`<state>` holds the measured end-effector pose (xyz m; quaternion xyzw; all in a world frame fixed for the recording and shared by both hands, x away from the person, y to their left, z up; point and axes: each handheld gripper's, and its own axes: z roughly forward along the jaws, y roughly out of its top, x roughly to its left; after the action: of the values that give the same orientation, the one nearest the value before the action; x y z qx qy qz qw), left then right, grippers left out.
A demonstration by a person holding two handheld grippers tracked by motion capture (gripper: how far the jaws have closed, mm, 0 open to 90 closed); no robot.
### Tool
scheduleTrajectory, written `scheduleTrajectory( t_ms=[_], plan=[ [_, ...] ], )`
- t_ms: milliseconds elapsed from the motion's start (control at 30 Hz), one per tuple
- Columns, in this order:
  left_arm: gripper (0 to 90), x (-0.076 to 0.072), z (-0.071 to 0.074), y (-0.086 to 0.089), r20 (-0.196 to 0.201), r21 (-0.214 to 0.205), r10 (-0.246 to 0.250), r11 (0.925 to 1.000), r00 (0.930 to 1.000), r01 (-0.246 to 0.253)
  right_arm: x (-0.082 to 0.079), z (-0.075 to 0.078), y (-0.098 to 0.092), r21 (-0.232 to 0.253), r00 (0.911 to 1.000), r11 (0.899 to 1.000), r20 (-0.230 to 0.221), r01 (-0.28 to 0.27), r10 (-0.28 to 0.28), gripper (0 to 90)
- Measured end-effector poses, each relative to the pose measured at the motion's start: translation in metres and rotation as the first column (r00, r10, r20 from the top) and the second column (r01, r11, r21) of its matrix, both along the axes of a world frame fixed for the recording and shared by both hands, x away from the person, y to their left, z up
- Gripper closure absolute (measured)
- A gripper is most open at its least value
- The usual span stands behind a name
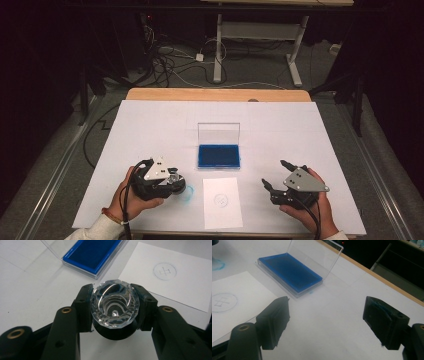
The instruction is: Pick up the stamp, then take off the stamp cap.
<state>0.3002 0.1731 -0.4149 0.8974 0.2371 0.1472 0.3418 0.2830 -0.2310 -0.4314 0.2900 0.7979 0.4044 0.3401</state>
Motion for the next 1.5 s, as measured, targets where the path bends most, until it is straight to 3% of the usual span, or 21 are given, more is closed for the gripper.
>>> scheduleTrajectory(
  t_ms=[633, 1333, 1500],
  plan=[
    [54.6, 0.010, 0.005, 0.010, -0.001, -0.034, 0.030, 0.9990, 0.9995, -0.030, 0.004, -0.003, 0.005, 0.004, 0.9993, 0.999, -0.012, -0.035, 0.035, 20.7],
    [54.6, 0.036, 0.020, -0.013, 0.023, -0.069, -0.007, 0.9976, 0.9997, 0.008, 0.009, -0.007, 0.016, -0.018, 0.9982, 0.998, -0.022, -0.056, 0.056, 19.8],
    [54.5, 0.044, 0.024, -0.023, 0.025, -0.091, -0.027, 0.9954, 0.9993, 0.029, 0.011, -0.007, 0.020, -0.025, 0.9953, 0.995, -0.024, -0.095, 0.094, 23.3]
  ],
)
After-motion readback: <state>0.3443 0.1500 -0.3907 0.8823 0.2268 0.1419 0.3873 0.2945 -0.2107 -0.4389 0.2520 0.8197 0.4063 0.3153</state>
